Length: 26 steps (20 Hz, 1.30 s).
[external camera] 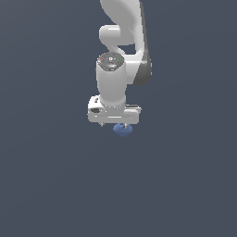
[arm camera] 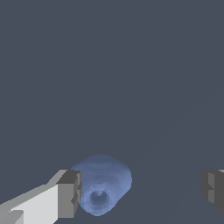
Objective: Pick up the object and move it to a goal position.
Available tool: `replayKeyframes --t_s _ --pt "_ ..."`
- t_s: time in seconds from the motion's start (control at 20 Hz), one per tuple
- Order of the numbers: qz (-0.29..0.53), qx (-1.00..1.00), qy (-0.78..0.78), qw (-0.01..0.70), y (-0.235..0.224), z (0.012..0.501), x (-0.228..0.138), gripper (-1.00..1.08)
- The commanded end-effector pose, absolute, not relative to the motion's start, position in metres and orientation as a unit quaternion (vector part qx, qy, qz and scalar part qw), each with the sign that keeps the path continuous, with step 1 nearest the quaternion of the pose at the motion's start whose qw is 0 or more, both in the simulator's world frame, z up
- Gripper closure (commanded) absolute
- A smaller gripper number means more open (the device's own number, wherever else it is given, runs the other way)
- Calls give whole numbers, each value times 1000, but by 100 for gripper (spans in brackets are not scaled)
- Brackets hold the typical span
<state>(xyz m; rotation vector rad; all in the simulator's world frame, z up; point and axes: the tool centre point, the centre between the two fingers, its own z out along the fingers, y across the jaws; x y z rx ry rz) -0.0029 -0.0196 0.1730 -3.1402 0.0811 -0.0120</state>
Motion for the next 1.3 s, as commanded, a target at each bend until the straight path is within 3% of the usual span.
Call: replayKeyframes --t_s 0.0,0.5,1.25 --pt "-4 -1000 26 0 -20 173 -3 -92" --pt "-10 -999 41 1 -41 183 6 -92" --pt "-9 -1000 10 0 -38 180 3 -92"
